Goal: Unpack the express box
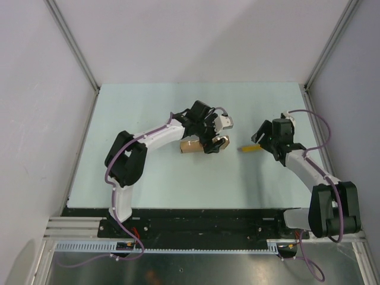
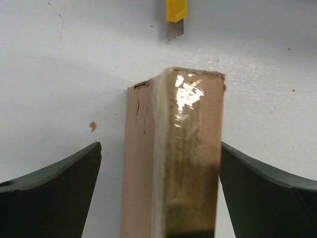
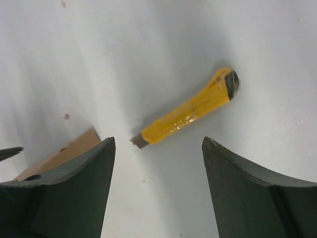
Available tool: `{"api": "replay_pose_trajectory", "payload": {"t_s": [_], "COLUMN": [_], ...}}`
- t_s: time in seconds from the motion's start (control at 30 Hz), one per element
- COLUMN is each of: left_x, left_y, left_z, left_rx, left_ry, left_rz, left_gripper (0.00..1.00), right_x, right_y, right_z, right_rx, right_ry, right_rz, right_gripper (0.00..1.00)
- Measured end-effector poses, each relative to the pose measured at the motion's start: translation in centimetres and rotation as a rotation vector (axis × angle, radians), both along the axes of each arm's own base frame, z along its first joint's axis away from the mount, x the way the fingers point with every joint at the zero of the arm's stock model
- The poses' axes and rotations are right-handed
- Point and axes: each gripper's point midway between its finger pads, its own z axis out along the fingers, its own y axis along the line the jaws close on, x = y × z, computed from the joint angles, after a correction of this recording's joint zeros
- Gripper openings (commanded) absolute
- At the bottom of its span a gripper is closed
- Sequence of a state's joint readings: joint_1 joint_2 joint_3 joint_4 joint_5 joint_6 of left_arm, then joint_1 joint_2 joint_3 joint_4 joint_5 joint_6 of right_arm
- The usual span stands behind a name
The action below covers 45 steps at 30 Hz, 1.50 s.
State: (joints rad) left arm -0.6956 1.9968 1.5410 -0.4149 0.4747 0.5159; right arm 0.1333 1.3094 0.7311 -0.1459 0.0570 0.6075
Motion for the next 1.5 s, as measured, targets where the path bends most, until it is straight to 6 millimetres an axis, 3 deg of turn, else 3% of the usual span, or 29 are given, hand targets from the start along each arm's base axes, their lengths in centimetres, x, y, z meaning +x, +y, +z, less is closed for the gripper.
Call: {"api": "replay_pose_trajectory", "payload": {"t_s": [0.17,0.37,0.43,0.53,0.67,0.87,1.03,1.2,1.33,1.5], "left_x": [0.0,-0.1,-0.4,-0.7,0.1,1.7,3.9,6.4,6.2,4.9], "left_y": [1.2,4.4,5.6,7.0,8.2,10.2,13.3,19.9,24.5,27.3], "left_z": [-0.2,-0.6,-0.6,0.0,2.2,5.7,12.9,20.7,27.3,33.4], "left_rx": [0.015,0.082,0.104,0.116,0.098,0.081,-0.022,-0.129,-0.244,-0.413], "left_ry": [0.007,-0.013,-0.021,-0.034,-0.069,-0.15,-0.311,-0.482,-0.614,-0.699], "left_rz": [0.02,0.096,0.12,0.154,0.229,0.383,0.606,0.926,1.113,1.217], "left_gripper": [1.0,1.0,1.0,1.0,1.0,1.0,1.0,1.0,1.0,1.0], "right_x": [1.8,3.9,4.4,5.1,5.3,5.8,6.5,5.8,4.8,2.8], "right_y": [0.7,3.0,4.0,7.2,11.0,12.6,13.6,14.9,15.5,16.3], "right_z": [3.8,6.7,6.6,6.4,6.2,5.8,5.8,5.0,4.7,4.5], "right_rx": [-0.005,0.033,0.024,-0.004,-0.006,0.002,0.006,-0.007,-0.017,-0.056], "right_ry": [-0.117,-0.217,-0.218,-0.2,-0.196,-0.183,-0.183,-0.152,-0.121,-0.074], "right_rz": [0.069,0.179,0.22,0.324,0.431,0.472,0.497,0.541,0.568,0.61], "right_gripper": [0.72,0.73,0.75,0.77,0.78,0.77,0.74,0.72,0.67,0.64]}}
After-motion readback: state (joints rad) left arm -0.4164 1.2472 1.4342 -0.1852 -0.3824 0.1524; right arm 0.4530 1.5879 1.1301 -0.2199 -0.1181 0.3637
